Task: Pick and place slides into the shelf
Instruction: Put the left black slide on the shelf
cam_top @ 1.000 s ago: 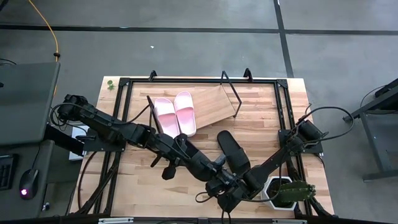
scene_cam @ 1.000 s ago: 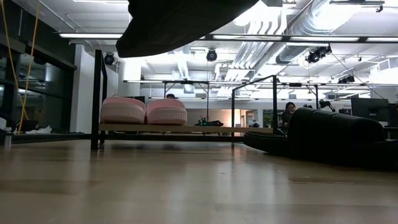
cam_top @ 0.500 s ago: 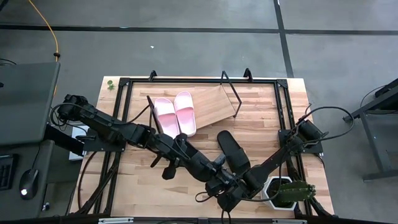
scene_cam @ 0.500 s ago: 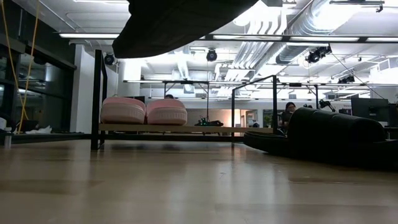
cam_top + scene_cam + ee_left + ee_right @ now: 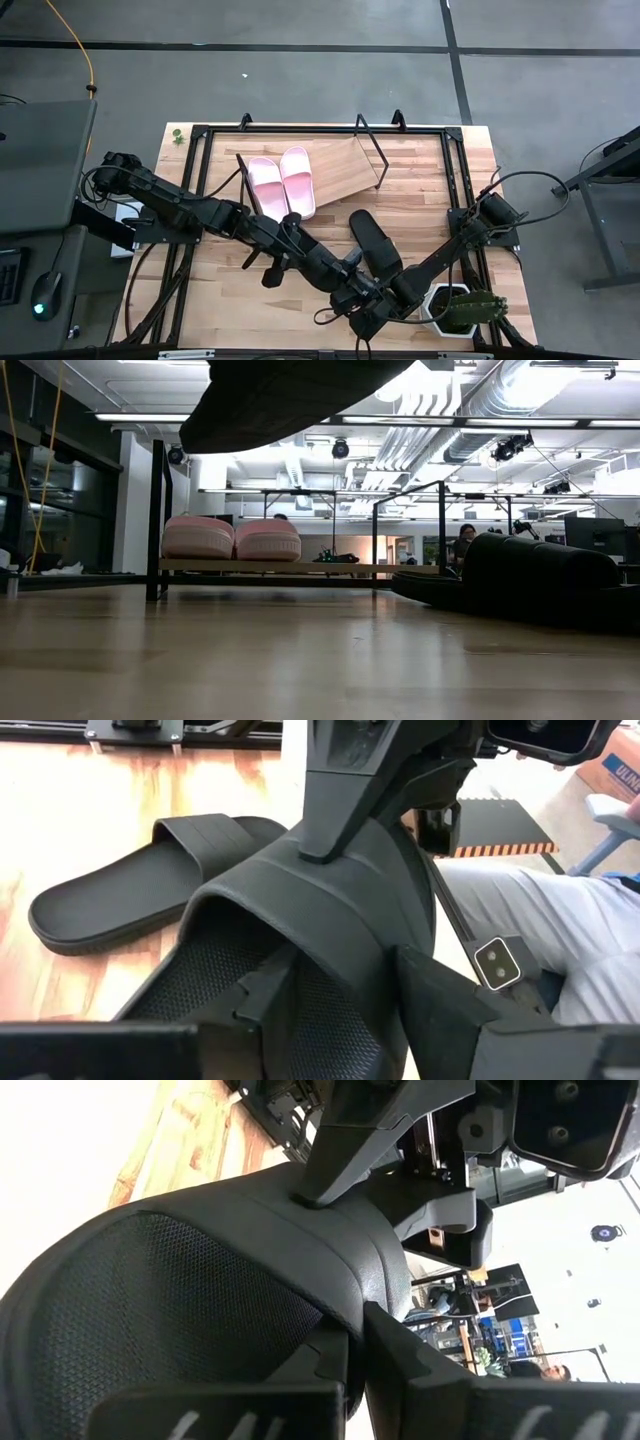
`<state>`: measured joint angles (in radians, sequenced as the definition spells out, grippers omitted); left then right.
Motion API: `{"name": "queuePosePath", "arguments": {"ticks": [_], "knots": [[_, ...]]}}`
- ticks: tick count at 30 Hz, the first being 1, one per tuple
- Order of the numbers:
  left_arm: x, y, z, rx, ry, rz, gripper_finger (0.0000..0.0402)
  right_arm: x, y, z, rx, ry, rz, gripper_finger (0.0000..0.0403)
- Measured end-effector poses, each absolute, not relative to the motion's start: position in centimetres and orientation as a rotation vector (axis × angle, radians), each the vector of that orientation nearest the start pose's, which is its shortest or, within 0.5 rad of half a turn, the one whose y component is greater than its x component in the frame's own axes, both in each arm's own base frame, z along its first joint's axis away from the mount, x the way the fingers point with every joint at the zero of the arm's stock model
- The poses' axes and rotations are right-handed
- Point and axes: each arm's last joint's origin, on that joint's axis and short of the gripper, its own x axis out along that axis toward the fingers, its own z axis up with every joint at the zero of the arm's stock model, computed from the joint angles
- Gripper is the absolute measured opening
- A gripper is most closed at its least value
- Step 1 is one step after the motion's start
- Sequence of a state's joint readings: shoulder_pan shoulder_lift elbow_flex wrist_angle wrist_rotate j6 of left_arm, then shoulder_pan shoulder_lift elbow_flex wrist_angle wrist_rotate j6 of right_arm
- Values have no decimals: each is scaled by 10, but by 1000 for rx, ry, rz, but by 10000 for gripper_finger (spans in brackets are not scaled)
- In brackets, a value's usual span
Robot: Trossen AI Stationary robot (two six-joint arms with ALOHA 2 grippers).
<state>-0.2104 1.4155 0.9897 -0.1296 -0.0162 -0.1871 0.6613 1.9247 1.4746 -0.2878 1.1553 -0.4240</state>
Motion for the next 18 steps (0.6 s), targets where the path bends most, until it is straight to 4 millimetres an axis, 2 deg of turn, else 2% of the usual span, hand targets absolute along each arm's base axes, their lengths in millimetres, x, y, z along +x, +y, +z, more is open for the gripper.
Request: {"name": "queuePosePath", "arguments": {"ticks": [11,18], "knots": [[301,-63,270,-57,548,-147,150,345,235,247,-993,562,-387,0],[291,-58,287,-46,485,-57,150,335,234,259,-938,538,-418,0]]}}
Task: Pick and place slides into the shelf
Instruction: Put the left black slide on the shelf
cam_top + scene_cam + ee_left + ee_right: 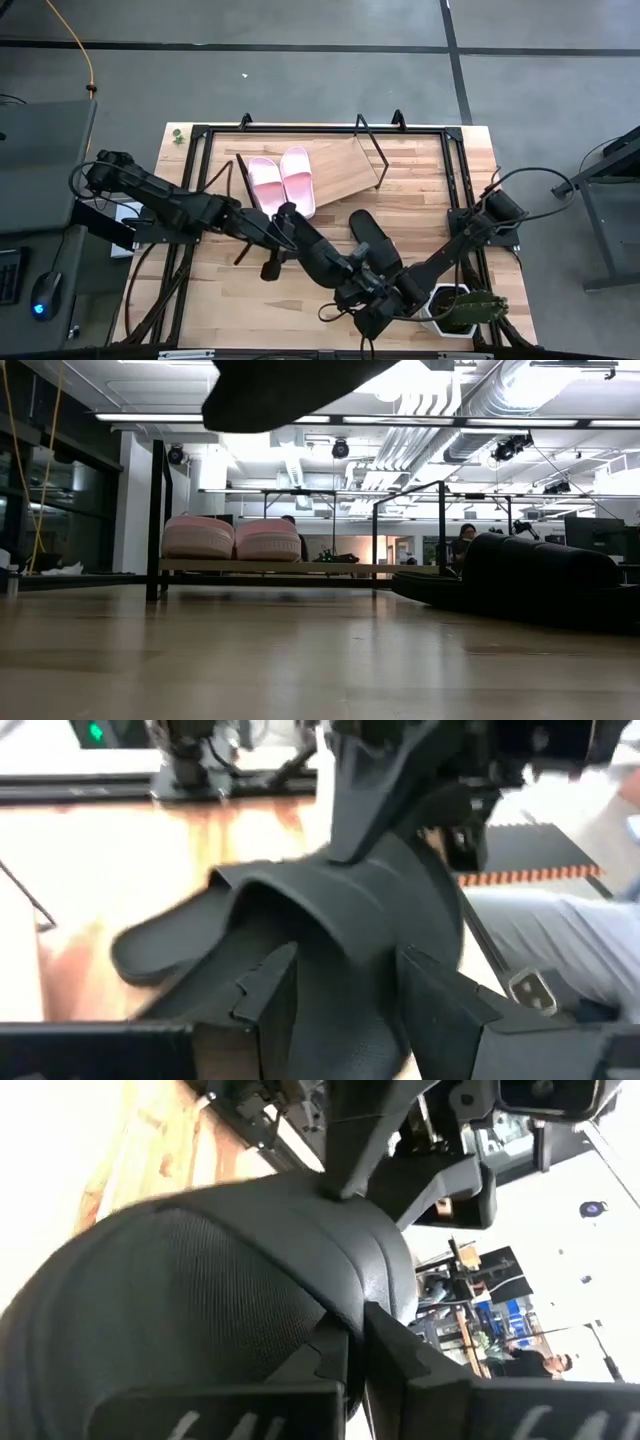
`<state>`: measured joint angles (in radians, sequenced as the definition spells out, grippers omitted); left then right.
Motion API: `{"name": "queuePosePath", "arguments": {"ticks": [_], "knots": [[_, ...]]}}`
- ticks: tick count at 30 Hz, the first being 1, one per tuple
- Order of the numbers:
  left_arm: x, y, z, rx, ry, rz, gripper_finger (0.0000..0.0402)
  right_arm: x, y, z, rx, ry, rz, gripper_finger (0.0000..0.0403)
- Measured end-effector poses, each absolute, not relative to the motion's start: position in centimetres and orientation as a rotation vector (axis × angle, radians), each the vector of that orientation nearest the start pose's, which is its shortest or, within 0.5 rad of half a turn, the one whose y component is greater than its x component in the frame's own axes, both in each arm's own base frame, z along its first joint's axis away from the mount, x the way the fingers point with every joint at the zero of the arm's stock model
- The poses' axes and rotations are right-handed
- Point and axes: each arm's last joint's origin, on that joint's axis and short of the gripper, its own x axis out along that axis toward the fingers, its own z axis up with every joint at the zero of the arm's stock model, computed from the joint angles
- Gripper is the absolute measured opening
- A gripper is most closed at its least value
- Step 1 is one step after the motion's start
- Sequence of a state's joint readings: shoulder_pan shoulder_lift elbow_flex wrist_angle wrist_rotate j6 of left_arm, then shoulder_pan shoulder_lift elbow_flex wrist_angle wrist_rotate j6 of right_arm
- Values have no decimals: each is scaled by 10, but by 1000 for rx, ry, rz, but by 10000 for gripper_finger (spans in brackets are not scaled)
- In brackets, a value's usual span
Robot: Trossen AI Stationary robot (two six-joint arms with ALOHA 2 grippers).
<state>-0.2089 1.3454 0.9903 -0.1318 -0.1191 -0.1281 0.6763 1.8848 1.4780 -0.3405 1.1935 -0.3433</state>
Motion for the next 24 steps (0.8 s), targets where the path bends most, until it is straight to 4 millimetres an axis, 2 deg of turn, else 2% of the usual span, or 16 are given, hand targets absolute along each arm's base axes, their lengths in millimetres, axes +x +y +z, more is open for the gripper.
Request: {"name": "queuePosePath", "arguments": {"ticks": [11,24], "knots": [[278,-52,290,-29,534,51,150,320,245,268,-946,516,-386,0],[267,-46,297,2,527,203,150,312,239,273,-916,534,-396,0]]}}
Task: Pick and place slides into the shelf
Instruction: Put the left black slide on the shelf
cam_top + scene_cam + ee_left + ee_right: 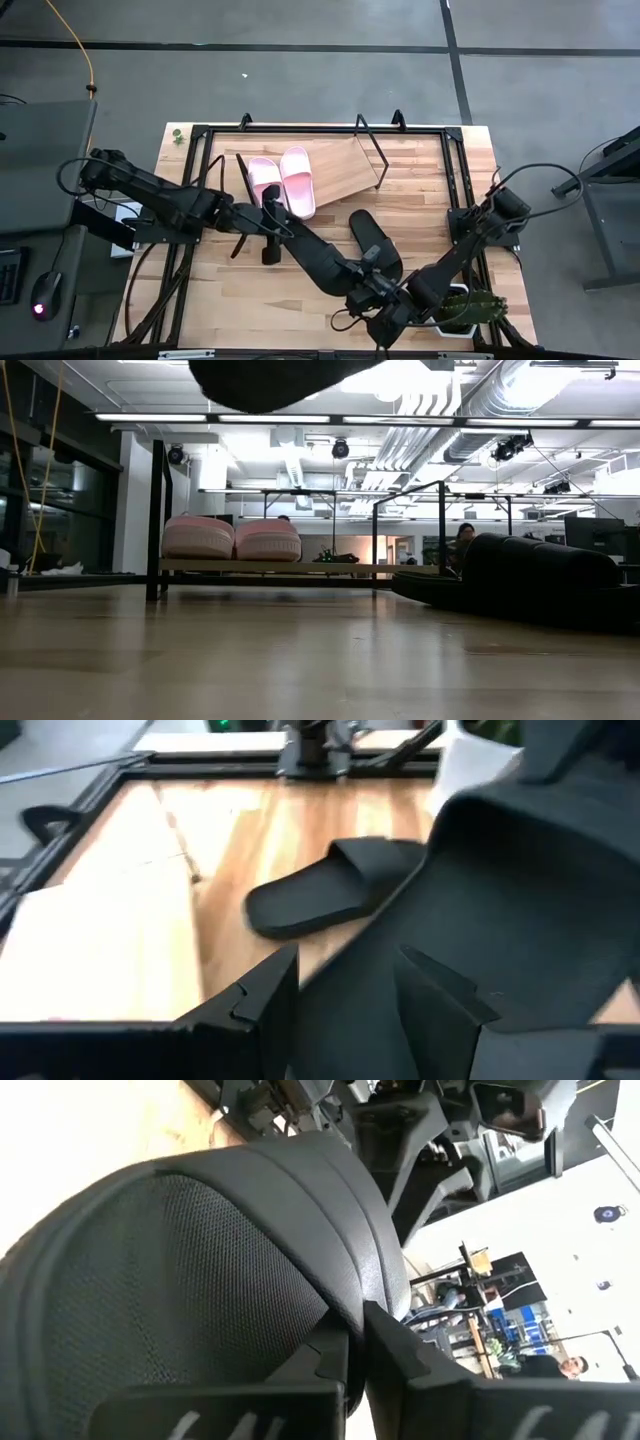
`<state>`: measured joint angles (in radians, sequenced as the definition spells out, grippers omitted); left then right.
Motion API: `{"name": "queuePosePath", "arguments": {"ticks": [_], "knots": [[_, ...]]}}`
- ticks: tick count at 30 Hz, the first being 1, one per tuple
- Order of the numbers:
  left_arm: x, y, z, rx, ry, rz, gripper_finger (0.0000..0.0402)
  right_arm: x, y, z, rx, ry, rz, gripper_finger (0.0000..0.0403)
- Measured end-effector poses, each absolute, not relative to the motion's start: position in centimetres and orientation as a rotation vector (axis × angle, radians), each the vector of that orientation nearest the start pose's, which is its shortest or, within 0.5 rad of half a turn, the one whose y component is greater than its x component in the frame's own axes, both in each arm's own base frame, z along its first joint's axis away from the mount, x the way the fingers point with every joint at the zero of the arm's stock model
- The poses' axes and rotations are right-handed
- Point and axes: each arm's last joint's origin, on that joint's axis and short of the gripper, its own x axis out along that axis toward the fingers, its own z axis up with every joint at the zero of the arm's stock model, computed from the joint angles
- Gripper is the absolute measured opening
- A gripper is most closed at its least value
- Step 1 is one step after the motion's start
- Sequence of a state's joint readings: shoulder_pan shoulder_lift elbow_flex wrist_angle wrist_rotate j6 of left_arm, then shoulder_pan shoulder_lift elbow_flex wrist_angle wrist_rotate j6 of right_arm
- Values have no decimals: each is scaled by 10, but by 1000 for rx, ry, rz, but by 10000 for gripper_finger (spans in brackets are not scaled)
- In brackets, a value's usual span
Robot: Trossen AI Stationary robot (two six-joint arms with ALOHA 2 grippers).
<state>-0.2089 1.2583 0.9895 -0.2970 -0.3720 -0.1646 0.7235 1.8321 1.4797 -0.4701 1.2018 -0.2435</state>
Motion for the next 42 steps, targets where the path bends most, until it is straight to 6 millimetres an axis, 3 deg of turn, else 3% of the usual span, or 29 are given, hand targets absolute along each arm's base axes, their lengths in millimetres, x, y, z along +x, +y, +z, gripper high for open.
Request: {"name": "queuePosePath", "arguments": {"ticks": [9,25,42], "knots": [[262,-43,303,-18,493,264,150,308,230,271,-905,573,-423,0],[262,-43,304,-42,485,266,150,309,193,261,-881,701,-549,0],[262,-43,304,-43,484,266,150,314,125,257,-907,867,-791,0]]}}
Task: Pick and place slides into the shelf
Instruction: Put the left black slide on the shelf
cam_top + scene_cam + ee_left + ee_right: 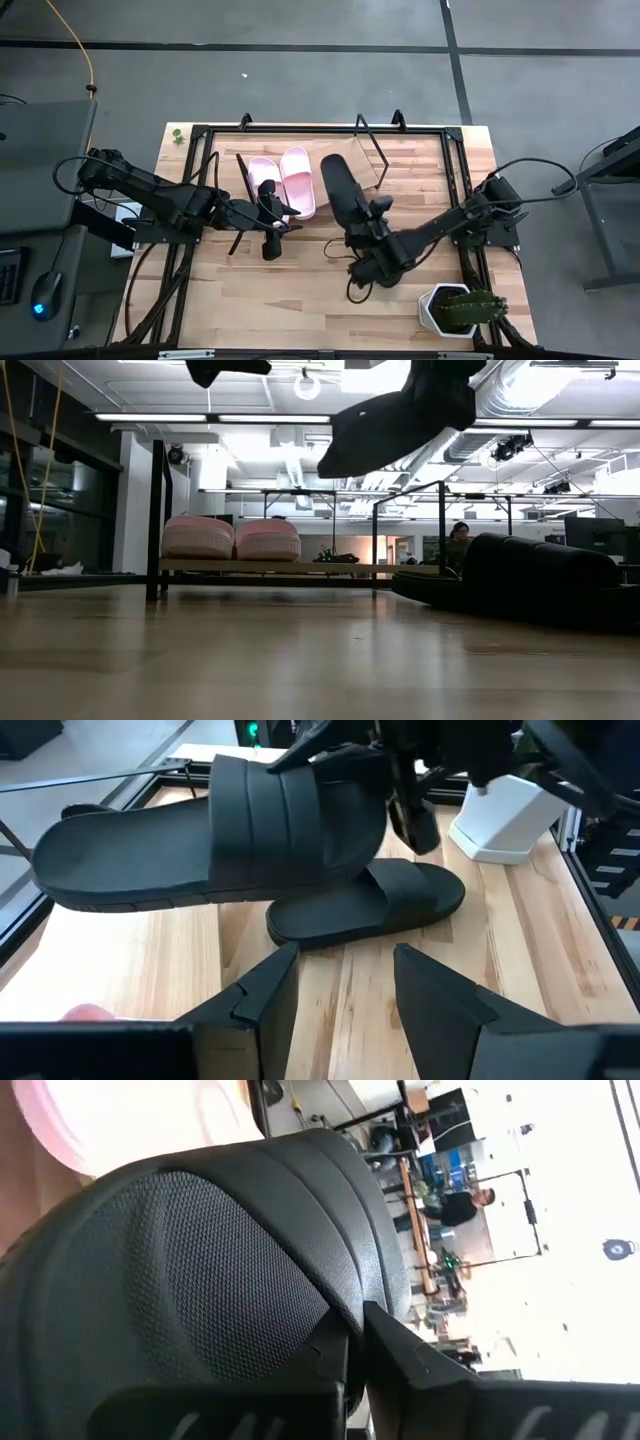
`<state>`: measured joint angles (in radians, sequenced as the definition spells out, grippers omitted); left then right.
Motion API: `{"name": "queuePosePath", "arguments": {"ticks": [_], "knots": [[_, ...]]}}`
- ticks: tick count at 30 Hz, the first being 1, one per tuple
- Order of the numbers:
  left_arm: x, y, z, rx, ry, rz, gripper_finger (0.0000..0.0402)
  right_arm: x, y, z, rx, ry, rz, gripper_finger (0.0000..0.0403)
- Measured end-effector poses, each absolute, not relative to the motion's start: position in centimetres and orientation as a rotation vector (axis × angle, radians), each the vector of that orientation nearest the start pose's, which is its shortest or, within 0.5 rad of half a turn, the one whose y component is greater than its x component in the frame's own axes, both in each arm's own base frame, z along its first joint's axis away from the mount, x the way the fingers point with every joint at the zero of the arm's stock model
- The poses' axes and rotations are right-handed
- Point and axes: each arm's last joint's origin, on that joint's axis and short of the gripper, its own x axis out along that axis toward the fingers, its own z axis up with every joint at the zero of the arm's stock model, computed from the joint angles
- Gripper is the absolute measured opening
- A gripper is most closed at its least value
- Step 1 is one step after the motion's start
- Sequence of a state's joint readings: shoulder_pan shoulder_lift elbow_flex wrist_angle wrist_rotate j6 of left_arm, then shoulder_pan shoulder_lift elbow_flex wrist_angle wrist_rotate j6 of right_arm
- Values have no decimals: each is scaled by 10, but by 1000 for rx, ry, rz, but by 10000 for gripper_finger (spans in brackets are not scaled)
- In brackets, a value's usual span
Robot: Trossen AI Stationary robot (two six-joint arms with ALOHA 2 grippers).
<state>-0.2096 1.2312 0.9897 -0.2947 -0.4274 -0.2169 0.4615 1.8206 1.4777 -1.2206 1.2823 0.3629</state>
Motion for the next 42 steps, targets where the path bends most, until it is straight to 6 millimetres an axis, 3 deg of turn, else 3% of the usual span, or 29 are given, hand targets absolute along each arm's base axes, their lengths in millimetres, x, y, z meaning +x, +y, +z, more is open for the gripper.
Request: {"name": "queuePosePath", "arguments": {"ticks": [6,12,21,25,31,42], "knots": [[263,-44,305,-15,470,260,150,311,111,256,-924,876,-834,0],[264,-44,309,18,439,260,150,294,91,260,-868,862,-864,0],[265,-44,310,45,430,255,150,275,72,262,-726,714,-678,0],[265,-44,310,45,430,255,150,274,60,257,-725,650,-664,0],[265,-44,310,45,430,255,150,278,42,243,-704,713,-702,0],[265,-44,310,44,430,255,150,292,33,222,-707,769,-712,0]]}}
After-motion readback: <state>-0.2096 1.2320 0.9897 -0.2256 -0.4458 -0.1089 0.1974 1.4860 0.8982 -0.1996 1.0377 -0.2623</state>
